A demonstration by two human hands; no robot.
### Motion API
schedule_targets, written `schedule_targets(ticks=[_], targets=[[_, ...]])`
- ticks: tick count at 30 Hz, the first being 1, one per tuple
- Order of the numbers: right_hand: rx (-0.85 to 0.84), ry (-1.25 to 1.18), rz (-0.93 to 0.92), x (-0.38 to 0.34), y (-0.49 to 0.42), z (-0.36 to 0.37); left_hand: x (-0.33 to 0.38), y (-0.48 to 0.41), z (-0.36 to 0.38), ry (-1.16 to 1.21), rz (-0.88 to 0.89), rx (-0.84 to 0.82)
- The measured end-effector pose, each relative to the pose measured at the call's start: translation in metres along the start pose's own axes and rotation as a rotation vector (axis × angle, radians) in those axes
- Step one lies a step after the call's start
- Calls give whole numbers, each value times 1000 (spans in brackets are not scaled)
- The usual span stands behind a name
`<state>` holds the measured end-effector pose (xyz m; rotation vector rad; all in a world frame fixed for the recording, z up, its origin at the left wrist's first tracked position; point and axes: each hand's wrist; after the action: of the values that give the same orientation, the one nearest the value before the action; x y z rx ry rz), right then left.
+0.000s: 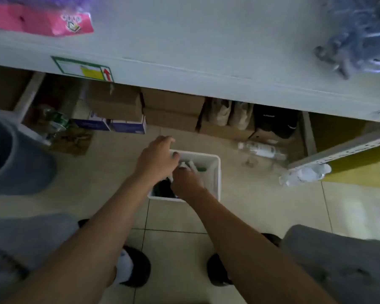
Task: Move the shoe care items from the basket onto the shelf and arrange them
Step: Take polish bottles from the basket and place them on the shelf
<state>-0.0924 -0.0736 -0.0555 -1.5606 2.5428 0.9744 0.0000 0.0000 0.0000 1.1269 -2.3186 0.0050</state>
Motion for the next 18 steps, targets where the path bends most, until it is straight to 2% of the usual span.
schedule_targets(ticks=[4, 9, 18], targets=[[-31, 83, 54, 6, -30, 31, -34, -7, 19, 79, -90, -16], [-20, 59, 111, 8, -57, 52, -67, -16, 31, 176, -176, 10], [25, 0, 130, 13, -68, 60, -76, -15, 46, 227, -132, -4]])
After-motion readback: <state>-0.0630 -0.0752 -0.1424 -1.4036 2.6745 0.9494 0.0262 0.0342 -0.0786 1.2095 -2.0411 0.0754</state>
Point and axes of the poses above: each hand's wrist, its own y-axis away from the middle knuckle, its own z-axis out of the palm, x = y × z, and after that the axes turned 5 degrees about -y, right-handed
